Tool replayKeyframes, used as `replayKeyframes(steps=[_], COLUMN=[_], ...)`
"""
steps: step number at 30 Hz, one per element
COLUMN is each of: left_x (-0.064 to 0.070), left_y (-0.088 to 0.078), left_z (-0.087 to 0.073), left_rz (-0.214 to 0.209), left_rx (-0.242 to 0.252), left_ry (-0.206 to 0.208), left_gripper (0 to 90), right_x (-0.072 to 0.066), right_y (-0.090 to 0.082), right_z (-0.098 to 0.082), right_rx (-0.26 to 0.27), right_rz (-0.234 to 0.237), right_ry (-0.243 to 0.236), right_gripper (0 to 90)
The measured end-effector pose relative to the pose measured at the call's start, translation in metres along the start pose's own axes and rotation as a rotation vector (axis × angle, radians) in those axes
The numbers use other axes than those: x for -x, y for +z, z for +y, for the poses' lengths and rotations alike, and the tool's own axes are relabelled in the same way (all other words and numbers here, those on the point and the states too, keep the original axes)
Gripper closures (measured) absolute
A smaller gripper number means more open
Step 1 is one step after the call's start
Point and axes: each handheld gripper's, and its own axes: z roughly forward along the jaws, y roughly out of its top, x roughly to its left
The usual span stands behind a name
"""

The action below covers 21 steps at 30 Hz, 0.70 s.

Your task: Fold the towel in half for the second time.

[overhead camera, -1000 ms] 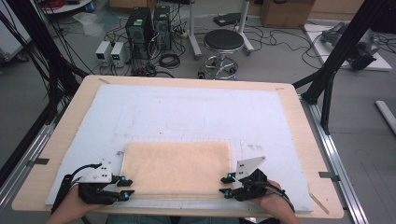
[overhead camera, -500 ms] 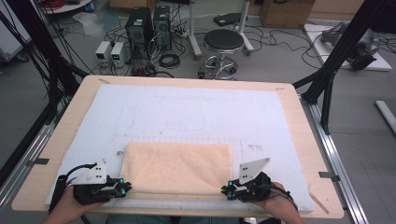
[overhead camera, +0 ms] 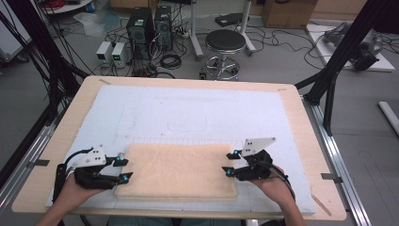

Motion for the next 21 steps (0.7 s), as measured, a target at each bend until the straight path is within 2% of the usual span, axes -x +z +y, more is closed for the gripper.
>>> replayKeyframes(steps=[4,7,9,11,13,15,18,20,21], left_x=[-0.016,-0.027,-0.033,-0.042,-0.047,-0.055,-0.064,-0.066,-0.066], left_y=[0.014,0.024,0.032,0.039,0.044,0.049,0.053,0.055,0.057], left_z=[0.008,0.015,0.018,0.017,0.015,0.012,0.007,0.004,0.004], left_rz=[0.065,0.132,0.171,0.183,0.202,0.195,0.146,0.133,0.134], left_rx=[0.01,0.013,0.01,0.017,0.003,-0.019,-0.027,-0.046,-0.051], left_ry=[-0.039,-0.05,-0.052,-0.077,-0.091,-0.122,-0.193,-0.206,-0.208], left_gripper=[46.4,44.9,43.4,42.5,42.5,42.5,42.4,42.1,41.2], right_x=[0.021,0.038,0.047,0.054,0.06,0.064,0.065,0.067,0.068], right_y=[0.008,0.016,0.022,0.03,0.037,0.042,0.048,0.051,0.051], right_z=[0.006,0.01,0.012,0.01,0.007,0.003,-0.002,-0.007,-0.01], right_rx=[-0.017,-0.008,0.002,-0.015,-0.033,-0.056,-0.087,-0.1,-0.099], right_rz=[-0.085,-0.092,-0.079,-0.078,-0.062,-0.05,-0.012,0.006,0.03], right_ry=[0.033,0.066,0.093,0.101,0.127,0.127,0.135,0.152,0.179], right_gripper=[49.3,48.8,48.1,46.8,45.0,45.5,49.9,49.9,50.2])
